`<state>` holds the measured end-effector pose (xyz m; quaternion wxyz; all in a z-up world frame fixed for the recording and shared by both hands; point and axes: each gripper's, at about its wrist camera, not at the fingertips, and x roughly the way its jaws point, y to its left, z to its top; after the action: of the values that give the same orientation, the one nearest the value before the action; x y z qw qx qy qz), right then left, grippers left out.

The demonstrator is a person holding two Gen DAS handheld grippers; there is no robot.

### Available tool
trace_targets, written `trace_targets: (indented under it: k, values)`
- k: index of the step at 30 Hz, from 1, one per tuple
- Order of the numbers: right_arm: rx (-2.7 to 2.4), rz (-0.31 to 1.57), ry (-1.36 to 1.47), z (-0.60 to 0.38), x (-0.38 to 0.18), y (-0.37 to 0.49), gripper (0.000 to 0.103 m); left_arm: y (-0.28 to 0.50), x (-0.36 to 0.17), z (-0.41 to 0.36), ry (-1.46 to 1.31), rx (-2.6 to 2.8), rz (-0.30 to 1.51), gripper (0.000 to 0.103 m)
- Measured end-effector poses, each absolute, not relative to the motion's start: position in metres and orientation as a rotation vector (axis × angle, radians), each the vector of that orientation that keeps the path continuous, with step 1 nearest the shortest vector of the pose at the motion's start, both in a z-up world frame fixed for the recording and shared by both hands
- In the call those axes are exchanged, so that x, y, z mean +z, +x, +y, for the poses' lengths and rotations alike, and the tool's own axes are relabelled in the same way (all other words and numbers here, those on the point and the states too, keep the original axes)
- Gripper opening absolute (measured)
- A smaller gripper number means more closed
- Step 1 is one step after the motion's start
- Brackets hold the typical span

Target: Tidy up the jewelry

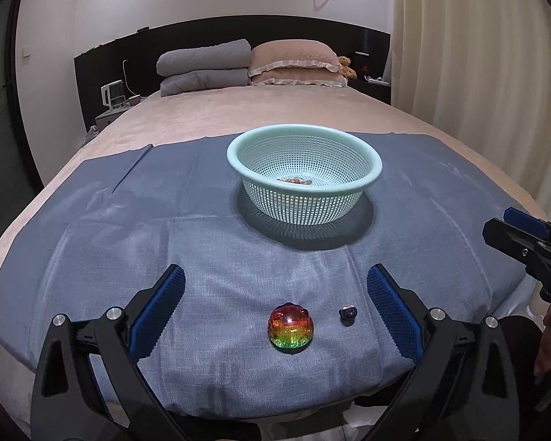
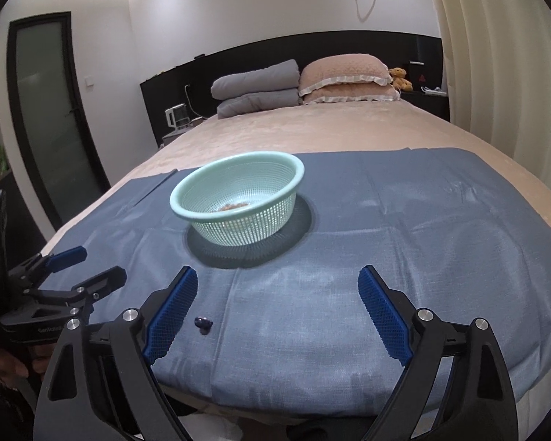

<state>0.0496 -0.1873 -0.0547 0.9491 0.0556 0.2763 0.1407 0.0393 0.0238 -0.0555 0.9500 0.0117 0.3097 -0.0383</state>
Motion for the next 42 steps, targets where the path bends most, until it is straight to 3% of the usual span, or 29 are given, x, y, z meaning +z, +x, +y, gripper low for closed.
trace_targets:
  k: [42]
  values:
    - [0.319,0.581,0.078,-0.174,-0.065,0.035,0.085,0.020,-0.067,0.023,0.036,-0.017,0.606,0.097]
